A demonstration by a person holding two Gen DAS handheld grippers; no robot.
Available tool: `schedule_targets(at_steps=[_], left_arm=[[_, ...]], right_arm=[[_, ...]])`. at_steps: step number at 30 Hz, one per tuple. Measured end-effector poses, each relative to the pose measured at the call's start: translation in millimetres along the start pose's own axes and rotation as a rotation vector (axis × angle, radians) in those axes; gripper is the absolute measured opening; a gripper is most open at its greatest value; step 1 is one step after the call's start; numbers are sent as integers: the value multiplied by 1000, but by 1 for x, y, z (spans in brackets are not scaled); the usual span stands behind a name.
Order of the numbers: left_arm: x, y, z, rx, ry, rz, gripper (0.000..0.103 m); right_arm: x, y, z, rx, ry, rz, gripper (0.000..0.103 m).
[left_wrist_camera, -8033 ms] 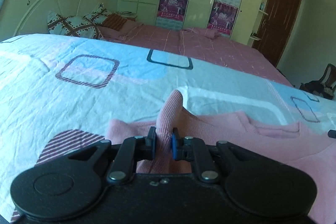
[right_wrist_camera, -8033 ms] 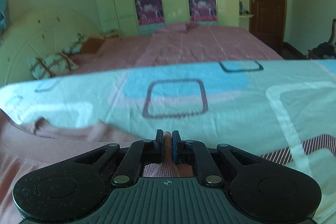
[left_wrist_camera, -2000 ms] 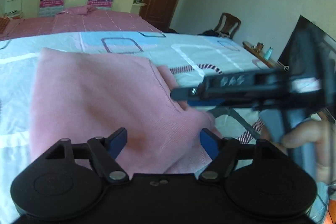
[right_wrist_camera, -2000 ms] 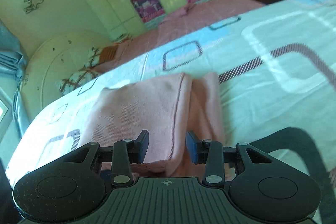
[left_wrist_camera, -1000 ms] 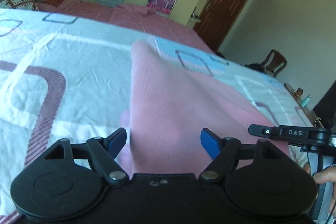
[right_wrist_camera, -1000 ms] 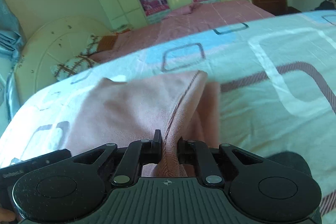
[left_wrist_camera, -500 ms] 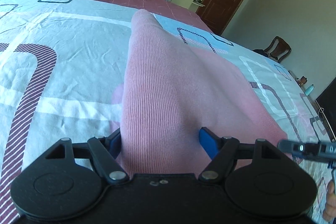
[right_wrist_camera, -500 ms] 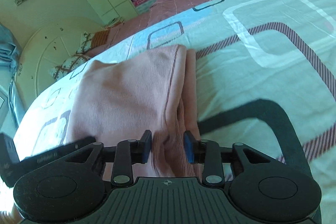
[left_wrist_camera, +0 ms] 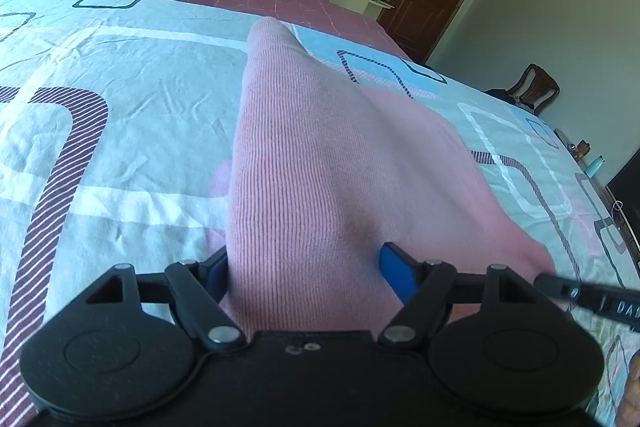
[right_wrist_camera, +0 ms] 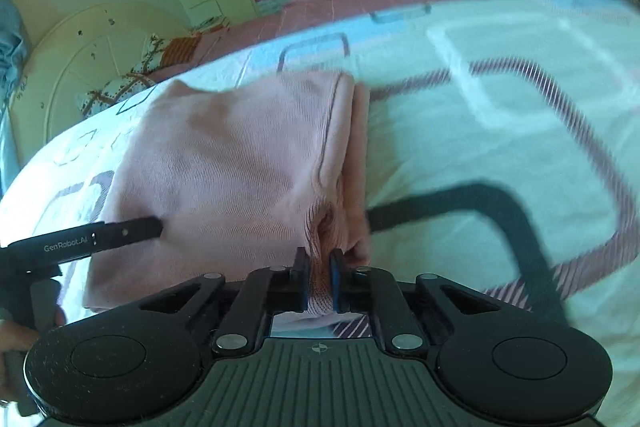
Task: Fold small clothes
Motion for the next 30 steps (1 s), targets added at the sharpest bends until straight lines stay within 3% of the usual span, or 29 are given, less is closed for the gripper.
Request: schedule_targets(at_steps=[2, 3, 5, 9, 10, 11, 13, 14, 19, 29, 30], left_arm=[[1, -3, -5, -15, 6, 2, 73], [-1, -5, -7, -18, 9, 11, 74], [-3, -9, -6, -18, 13, 15, 76], [1, -6, -4, -24, 7, 35, 75], [5, -4, -2, -15, 2, 40, 75], [9, -1, 1, -6, -6, 38, 75], [17, 6, 7, 9, -14, 28, 75], [20, 10, 10, 20, -17, 24, 75], [17, 38, 18, 41, -2, -29, 75], [-15, 87, 20, 19, 45, -99, 70], [-18, 89, 21, 16, 46, -98, 70]], right_arm=[[7, 3, -2, 48, -55, -24, 2], [3, -1, -7, 41, -65, 6, 2], [-13, -14, -19, -18, -49, 86, 2], [-13, -11, -18, -19, -46, 74, 3], [-9, -9, -20, -42, -29, 68, 10], [-4, -7, -21, -61, -19, 58, 27], [9, 1, -21, -78, -5, 12, 52], [13, 7, -21, -80, 4, -10, 55], [-2, 41, -24, -107, 34, -46, 55], [-87, 96, -43, -229, 44, -49, 54], [-93, 99, -44, -226, 44, -50, 48]])
Point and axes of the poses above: each gripper's, at about its wrist camera, not at the fingertips, and x roughly against the way its jaws point, z to its left, y to its top, the point moved 4 cm from there along -x, roughly the way its jaws point, and after that the axes turned 8 degrees about y, right-handed, at the moved point
